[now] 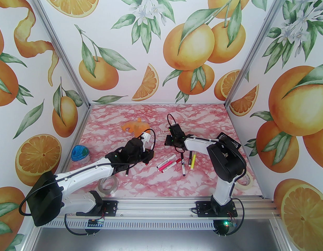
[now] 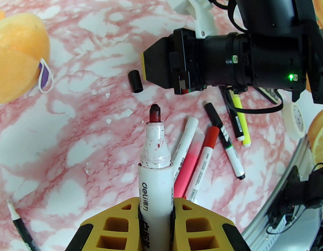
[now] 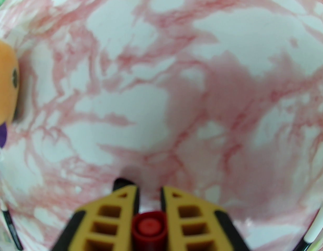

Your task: Open the pen caps

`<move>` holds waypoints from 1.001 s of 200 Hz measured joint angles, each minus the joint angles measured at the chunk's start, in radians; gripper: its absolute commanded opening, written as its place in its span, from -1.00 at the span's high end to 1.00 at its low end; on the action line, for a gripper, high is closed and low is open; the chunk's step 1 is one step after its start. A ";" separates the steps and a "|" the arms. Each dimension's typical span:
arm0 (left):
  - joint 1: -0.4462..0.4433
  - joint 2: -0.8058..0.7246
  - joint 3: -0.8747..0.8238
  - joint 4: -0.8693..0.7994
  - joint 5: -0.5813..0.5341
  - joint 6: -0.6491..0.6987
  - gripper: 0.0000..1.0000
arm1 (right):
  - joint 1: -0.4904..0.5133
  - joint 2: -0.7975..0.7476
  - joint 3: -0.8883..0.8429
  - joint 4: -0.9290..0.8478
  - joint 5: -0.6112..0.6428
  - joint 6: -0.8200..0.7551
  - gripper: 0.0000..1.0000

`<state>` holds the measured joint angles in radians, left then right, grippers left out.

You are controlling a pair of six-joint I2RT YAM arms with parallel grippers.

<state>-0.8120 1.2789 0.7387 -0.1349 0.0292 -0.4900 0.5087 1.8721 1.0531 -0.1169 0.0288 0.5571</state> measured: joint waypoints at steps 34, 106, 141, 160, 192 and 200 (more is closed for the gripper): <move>0.000 0.000 0.000 0.000 -0.002 0.000 0.89 | -0.006 0.013 0.014 -0.011 0.000 -0.002 0.58; 0.002 0.000 0.000 0.005 -0.001 0.000 0.90 | -0.008 0.015 0.019 -0.014 0.000 -0.002 0.53; 0.002 0.000 0.000 0.005 0.000 -0.001 0.89 | -0.008 0.015 0.019 -0.014 0.000 -0.002 0.51; 0.002 0.000 0.000 0.005 0.000 -0.001 0.89 | -0.008 0.015 0.019 -0.014 0.000 -0.002 0.50; 0.002 0.000 0.000 0.005 0.000 0.000 0.89 | -0.008 0.015 0.019 -0.014 -0.001 -0.002 0.47; 0.002 0.000 0.000 0.004 0.000 0.000 0.89 | -0.008 0.015 0.019 -0.014 -0.001 -0.002 0.46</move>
<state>-0.8097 1.2793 0.7383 -0.1307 0.0296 -0.4904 0.5003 1.8874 1.0718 -0.1314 0.0277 0.5549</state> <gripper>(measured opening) 0.184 0.262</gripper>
